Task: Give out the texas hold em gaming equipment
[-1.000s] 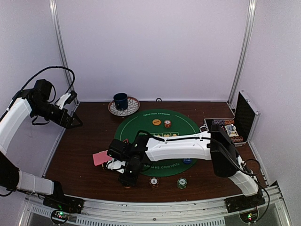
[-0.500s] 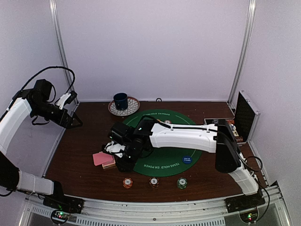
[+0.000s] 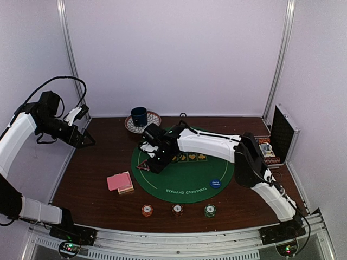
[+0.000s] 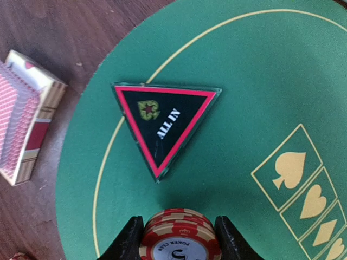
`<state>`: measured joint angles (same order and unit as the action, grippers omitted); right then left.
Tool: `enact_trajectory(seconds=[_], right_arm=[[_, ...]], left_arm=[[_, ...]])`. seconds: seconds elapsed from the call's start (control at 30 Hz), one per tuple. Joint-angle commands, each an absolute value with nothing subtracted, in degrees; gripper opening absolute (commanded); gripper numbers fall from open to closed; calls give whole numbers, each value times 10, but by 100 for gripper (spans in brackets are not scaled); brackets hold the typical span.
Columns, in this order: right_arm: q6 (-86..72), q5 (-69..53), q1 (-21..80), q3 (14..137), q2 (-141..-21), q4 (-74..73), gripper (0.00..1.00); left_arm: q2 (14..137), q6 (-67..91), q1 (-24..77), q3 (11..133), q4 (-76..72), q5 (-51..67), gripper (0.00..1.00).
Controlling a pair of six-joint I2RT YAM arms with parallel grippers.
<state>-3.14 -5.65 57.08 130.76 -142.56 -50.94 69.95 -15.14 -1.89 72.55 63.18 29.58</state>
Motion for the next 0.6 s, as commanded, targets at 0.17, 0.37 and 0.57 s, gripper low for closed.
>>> enact_trajectory(seconds=[0.17,0.37,0.57], right_arm=[[-50,-50,573,1374,-1494,-503,6],[-55,-53,573,1367,-1498,-508,7],[-60,-55,574,1320,-1463,-492,7]], left_arm=[[699,-162,-22,740,634,306,97],[698,-163,-22,738,635,307,98],[698,-163,-22,736,635,308,98]])
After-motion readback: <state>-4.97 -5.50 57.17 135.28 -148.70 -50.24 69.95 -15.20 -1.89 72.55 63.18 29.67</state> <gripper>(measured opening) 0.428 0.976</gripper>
